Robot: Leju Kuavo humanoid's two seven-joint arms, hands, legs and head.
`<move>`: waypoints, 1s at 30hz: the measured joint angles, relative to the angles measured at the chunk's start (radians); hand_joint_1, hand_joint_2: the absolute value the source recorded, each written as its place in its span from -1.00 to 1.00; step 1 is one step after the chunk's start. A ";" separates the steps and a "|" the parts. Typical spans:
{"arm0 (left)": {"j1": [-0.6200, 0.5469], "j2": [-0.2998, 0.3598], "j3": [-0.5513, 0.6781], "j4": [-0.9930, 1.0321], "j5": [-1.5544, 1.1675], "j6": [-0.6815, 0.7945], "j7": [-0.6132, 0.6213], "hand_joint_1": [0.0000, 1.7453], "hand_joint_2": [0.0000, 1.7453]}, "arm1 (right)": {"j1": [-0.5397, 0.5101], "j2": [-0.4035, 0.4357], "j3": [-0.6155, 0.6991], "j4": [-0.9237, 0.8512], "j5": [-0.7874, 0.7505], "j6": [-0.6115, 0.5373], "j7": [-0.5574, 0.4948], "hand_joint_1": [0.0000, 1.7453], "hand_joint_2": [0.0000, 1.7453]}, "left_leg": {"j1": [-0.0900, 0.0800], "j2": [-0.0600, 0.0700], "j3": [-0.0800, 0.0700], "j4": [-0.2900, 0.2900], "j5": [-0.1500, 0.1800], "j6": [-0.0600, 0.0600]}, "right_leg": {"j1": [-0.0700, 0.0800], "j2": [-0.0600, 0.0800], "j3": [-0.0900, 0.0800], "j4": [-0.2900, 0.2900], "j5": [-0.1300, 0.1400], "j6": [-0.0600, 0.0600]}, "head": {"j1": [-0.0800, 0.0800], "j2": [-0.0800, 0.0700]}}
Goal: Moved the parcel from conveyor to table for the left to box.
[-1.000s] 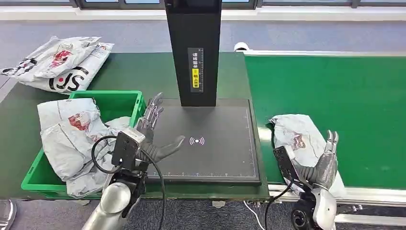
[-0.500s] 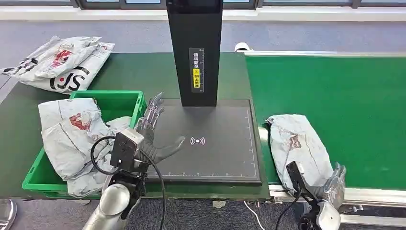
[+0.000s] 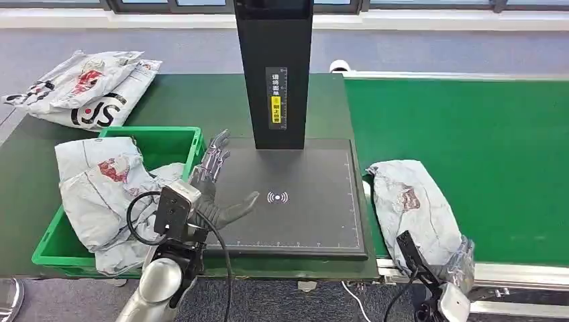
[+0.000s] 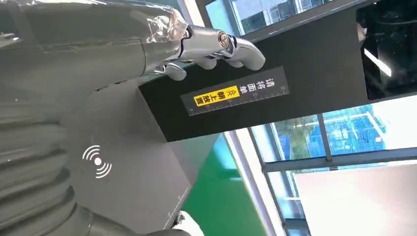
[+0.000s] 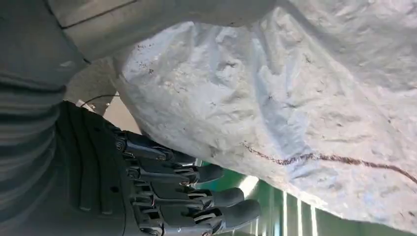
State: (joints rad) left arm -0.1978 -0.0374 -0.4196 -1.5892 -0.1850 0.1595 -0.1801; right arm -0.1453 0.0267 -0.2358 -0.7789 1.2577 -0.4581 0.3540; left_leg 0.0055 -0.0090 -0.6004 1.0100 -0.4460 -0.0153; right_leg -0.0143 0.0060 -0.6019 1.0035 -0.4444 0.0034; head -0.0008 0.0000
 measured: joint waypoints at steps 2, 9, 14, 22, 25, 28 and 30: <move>0.003 0.001 0.000 -0.007 0.000 0.002 0.000 -1.00 1.00 | -0.011 0.000 -0.005 0.016 -0.001 0.012 0.000 -1.00 1.00 | 0.000 0.000 0.001 0.000 0.000 0.000 | 0.000 0.000 0.001 0.000 0.000 0.000 | 0.000 0.000; 0.016 0.005 0.000 -0.032 -0.006 0.002 0.003 -1.00 1.00 | -0.041 -0.006 -0.006 0.068 -0.010 0.024 -0.018 1.00 1.00 | 0.000 0.000 0.004 0.000 -0.001 0.001 | 0.000 0.000 0.005 -0.001 0.000 0.001 | 0.000 0.000; 0.022 0.006 0.000 -0.045 -0.021 -0.002 0.006 -1.00 1.00 | -0.051 -0.007 -0.020 0.087 -0.012 0.023 -0.042 1.00 1.00 | 0.000 0.000 0.006 0.000 -0.001 0.002 | 0.000 0.000 0.008 -0.002 -0.001 0.002 | 0.000 0.000; 0.024 0.006 0.000 -0.052 -0.022 -0.004 0.008 -1.00 1.00 | -0.042 -0.008 -0.020 0.059 -0.017 0.023 -0.066 1.00 1.00 | 0.000 0.000 0.007 0.000 -0.002 0.003 | 0.000 0.000 0.009 -0.002 0.000 0.002 | 0.000 0.000; 0.026 0.006 0.000 -0.053 -0.024 -0.004 0.009 -1.00 1.00 | -0.018 -0.004 -0.020 0.004 -0.019 0.032 -0.074 1.00 1.00 | 0.000 -0.001 0.007 0.000 -0.002 0.002 | 0.000 0.000 0.008 -0.002 -0.001 0.002 | 0.000 0.000; 0.026 0.006 0.000 -0.054 -0.026 -0.004 0.009 -1.00 1.00 | 0.007 0.005 -0.018 -0.068 -0.036 0.034 -0.081 1.00 1.00 | 0.000 -0.001 0.006 0.000 -0.002 0.002 | 0.000 0.000 0.008 -0.002 -0.001 0.001 | 0.000 0.000; 0.026 0.006 0.000 -0.054 -0.028 -0.004 0.009 -1.00 1.00 | 0.032 0.013 -0.015 -0.123 -0.056 0.020 -0.098 1.00 1.00 | 0.000 -0.002 0.006 0.000 -0.002 0.002 | 0.000 -0.001 0.007 -0.001 -0.002 0.001 | 0.000 0.000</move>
State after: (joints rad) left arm -0.1721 -0.0309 -0.4196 -1.6430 -0.2132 0.1556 -0.1713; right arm -0.1134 0.0400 -0.2510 -0.9023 1.2017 -0.4382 0.2564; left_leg 0.0055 -0.0114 -0.5949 1.0100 -0.4478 -0.0130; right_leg -0.0139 0.0048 -0.5945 1.0023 -0.4463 0.0047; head -0.0008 0.0000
